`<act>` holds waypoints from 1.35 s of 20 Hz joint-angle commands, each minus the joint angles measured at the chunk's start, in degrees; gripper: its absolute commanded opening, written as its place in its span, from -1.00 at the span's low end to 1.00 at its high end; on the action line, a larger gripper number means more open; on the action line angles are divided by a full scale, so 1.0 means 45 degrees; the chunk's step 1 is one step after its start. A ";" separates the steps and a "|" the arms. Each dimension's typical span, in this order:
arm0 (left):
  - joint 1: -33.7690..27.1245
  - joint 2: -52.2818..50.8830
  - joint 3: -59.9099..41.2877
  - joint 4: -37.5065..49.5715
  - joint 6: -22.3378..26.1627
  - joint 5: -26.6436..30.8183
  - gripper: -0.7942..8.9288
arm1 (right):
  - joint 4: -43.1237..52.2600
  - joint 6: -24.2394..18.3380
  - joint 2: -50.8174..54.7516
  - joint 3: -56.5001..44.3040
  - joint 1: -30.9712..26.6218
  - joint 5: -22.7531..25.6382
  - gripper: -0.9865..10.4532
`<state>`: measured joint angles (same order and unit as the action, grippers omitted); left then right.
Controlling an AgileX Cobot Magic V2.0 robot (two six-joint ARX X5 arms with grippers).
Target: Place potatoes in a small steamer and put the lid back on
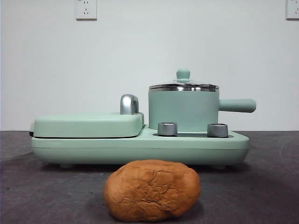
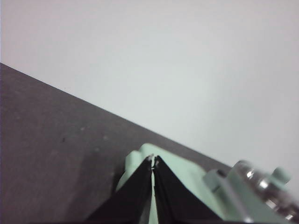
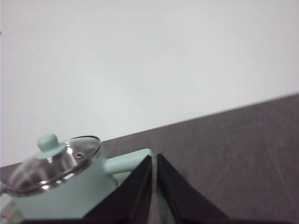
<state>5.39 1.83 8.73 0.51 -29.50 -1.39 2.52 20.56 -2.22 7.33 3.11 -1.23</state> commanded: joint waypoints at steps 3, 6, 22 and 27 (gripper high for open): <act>0.0010 0.1224 0.2497 -0.1472 0.0777 0.0087 -0.82 | -0.1161 0.0850 -0.1292 0.1797 0.0024 -0.0053 -0.80; 0.0010 0.2463 0.3886 -0.2395 0.1753 -0.0165 -0.82 | -0.1389 0.0709 -0.2448 0.2739 0.0024 -0.0821 -0.80; 0.0311 0.9734 0.8388 -0.4503 0.8344 -0.6295 -0.82 | -0.3706 -0.5799 -0.8748 0.7227 0.0146 -0.5863 -0.80; 0.1035 1.1346 0.8816 -0.4503 1.0443 -0.6504 -0.82 | -0.4080 -0.7776 -0.9690 0.7786 0.0719 -0.5644 -0.80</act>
<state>9.56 51.96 46.81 -20.38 11.64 -30.22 -15.92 -8.99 -45.21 41.30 5.85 -26.81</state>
